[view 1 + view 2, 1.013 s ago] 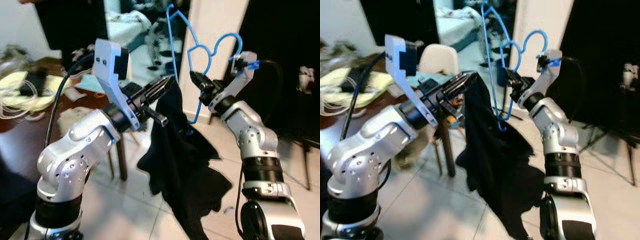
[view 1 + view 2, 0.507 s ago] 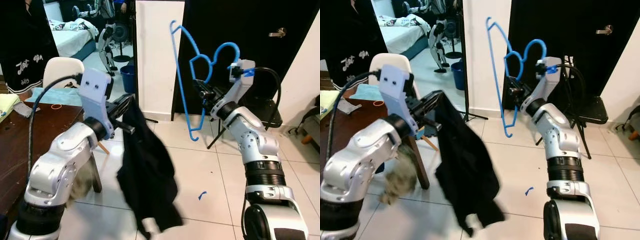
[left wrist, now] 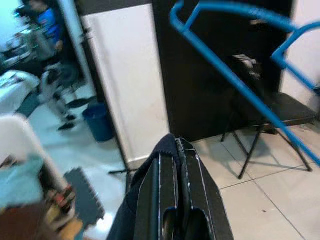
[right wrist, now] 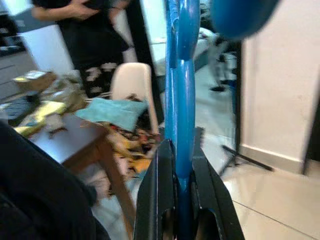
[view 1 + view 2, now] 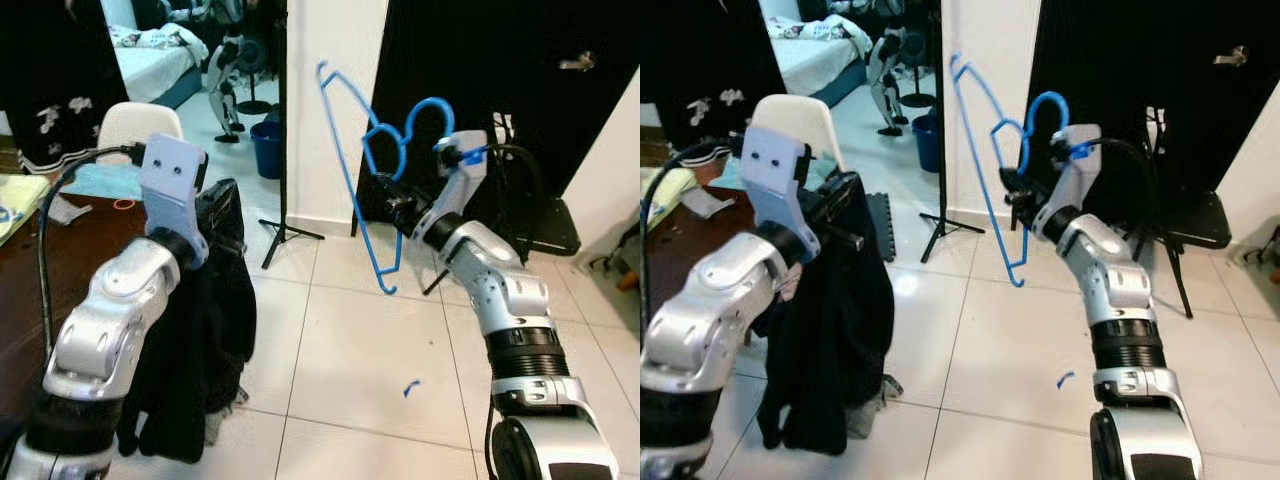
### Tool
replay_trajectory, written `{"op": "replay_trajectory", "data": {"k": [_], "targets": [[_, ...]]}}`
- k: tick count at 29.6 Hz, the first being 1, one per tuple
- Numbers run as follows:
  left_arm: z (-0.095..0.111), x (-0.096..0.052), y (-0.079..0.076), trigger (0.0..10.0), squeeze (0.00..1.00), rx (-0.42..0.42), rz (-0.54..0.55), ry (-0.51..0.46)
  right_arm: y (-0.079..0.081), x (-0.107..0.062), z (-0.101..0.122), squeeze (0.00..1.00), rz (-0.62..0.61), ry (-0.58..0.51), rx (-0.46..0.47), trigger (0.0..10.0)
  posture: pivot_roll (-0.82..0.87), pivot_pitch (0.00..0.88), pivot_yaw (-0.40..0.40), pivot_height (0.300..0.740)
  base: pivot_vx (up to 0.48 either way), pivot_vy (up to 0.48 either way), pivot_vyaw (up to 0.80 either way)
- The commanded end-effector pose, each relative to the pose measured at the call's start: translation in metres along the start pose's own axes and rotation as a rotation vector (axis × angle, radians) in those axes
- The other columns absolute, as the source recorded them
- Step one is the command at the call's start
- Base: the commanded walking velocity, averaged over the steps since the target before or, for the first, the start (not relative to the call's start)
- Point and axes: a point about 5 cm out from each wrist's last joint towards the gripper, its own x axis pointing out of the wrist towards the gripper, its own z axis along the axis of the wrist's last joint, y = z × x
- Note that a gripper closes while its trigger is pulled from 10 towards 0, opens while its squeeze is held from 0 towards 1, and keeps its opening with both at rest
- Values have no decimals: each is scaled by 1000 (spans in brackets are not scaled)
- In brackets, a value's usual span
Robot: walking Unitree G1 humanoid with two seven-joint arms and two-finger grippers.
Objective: Hang hanger
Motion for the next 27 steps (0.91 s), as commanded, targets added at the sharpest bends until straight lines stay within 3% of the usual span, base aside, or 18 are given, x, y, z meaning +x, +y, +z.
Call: {"op": "replay_trajectory", "data": {"k": [1, 10, 12, 20, 24, 27], "targets": [[7, 3, -1, 10000, 0, 15, -40, -38, -3, -2, 0, 0, -6, 1, -15, 10000, 31, 0, -18, 740, 0, 0, -788], [8, 1, 13, 10000, 0, -40, -47, -27, 3, -5, 4, 0, 92, 0, -31, 10000, 16, 0, -8, 740, 0, 0, -788], [-3, 0, 22, 10000, 0, -75, 20, 2, 0, -8, -1, 0, 85, 22, -40, 10000, 8, 0, -5, 740, 0, 0, -788], [-24, -6, 22, 10000, 0, -105, 90, 41, 9, -9, -8, 0, 124, 37, -34, 10000, 8, 0, -8, 740, 0, 0, -788], [-31, -8, 19, 10000, 0, -105, 95, 50, 18, -9, -9, 0, 220, 62, -62, 10000, 13, 0, -12, 740, 0, 0, -788], [-3, 0, 29, 10000, 0, -47, 75, -45, 23, -17, 4, 0, 425, 90, -139, 10000, 15, 0, -20, 740, 0, 0, -458]]}}
